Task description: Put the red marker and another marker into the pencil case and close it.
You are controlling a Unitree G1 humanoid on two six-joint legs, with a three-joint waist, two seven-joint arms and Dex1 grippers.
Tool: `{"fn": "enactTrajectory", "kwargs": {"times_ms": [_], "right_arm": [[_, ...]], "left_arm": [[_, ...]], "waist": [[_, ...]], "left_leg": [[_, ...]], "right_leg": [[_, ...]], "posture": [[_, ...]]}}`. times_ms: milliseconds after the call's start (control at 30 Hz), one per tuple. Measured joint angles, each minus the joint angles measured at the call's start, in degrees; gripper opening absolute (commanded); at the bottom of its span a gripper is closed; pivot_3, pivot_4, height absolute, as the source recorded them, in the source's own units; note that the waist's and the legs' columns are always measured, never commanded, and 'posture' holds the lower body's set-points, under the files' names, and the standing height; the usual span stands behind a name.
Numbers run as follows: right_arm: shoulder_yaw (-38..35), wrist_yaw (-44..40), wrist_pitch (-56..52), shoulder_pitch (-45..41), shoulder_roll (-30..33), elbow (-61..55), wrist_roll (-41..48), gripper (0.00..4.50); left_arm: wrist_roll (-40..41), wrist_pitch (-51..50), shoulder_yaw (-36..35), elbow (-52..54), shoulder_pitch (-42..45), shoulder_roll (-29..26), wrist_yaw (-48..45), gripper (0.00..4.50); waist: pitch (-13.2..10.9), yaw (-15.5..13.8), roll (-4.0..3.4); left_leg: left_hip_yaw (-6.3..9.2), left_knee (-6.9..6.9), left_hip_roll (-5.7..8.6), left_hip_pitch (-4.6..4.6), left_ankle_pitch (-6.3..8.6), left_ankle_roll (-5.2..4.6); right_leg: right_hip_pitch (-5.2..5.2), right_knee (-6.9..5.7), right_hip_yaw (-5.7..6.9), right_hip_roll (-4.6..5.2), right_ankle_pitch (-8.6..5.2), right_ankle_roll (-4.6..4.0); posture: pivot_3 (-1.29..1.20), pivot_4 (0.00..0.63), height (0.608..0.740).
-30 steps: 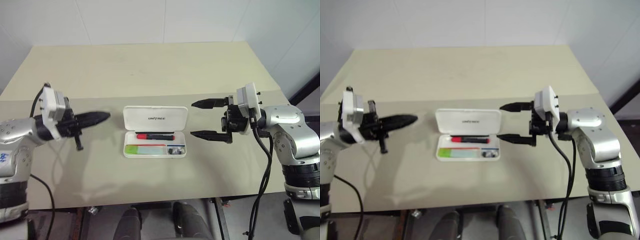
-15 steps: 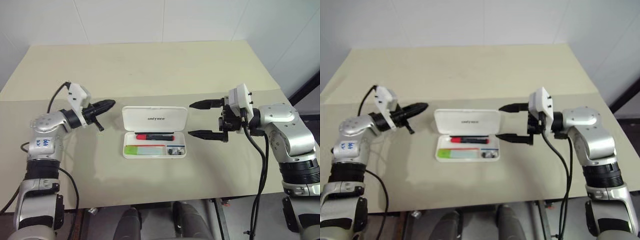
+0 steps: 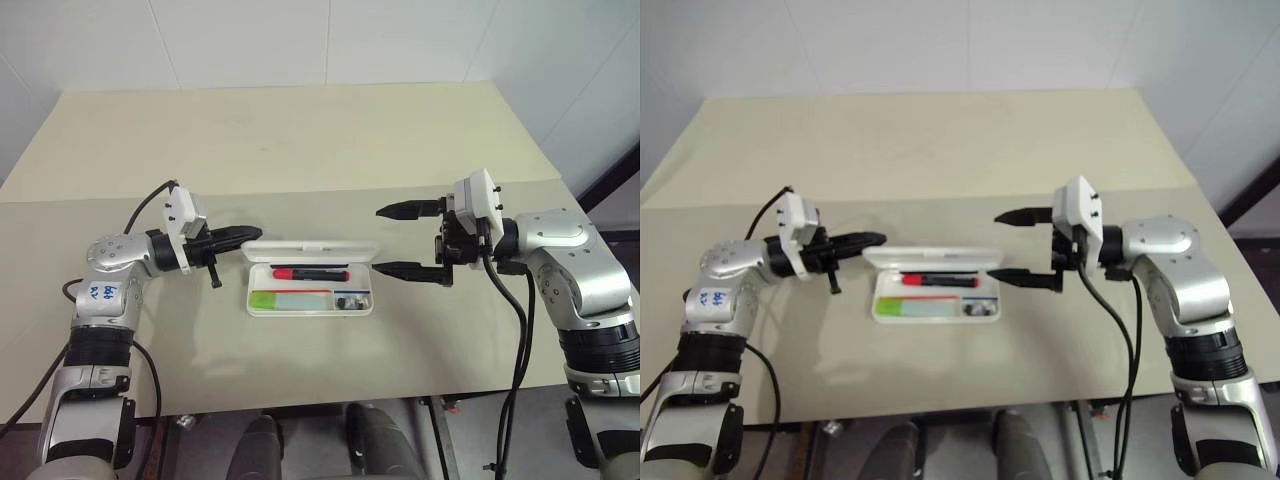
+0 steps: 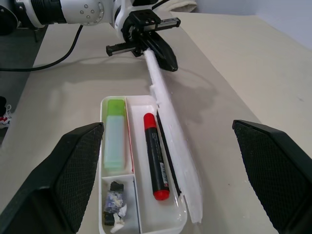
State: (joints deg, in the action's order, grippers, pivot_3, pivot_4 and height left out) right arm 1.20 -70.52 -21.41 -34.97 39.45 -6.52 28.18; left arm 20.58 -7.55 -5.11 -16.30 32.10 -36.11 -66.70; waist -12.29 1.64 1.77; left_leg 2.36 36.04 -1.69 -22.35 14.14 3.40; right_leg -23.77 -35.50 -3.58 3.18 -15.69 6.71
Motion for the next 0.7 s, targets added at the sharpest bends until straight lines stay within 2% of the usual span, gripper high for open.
{"fn": "enactTrajectory", "kwargs": {"times_ms": [300,700], "right_arm": [[0.0,0.8,-0.2,0.4,0.0,-0.1,0.1,4.5],[0.0,4.2,-2.6,3.0,-0.5,-4.8,0.9,4.5]], "left_arm": [[-2.6,-0.8,6.9,5.2,-3.8,-0.8,-4.0,0.02],[-7.8,-2.6,14.8,7.1,-0.9,1.7,-1.7,0.02]], "waist": [[0.0,0.0,0.0],[0.0,0.0,-0.03]], "left_leg": [[0.0,0.0,0.0,0.02,0.0,0.0],[0.02,0.04,0.01,0.12,0.0,-0.01]], "right_leg": [[0.01,0.0,-0.01,0.0,-0.01,-0.02],[0.14,0.01,-0.02,0.0,-0.01,-0.02]], "posture": [[0.0,0.15,0.74],[0.0,0.15,0.74]]}}
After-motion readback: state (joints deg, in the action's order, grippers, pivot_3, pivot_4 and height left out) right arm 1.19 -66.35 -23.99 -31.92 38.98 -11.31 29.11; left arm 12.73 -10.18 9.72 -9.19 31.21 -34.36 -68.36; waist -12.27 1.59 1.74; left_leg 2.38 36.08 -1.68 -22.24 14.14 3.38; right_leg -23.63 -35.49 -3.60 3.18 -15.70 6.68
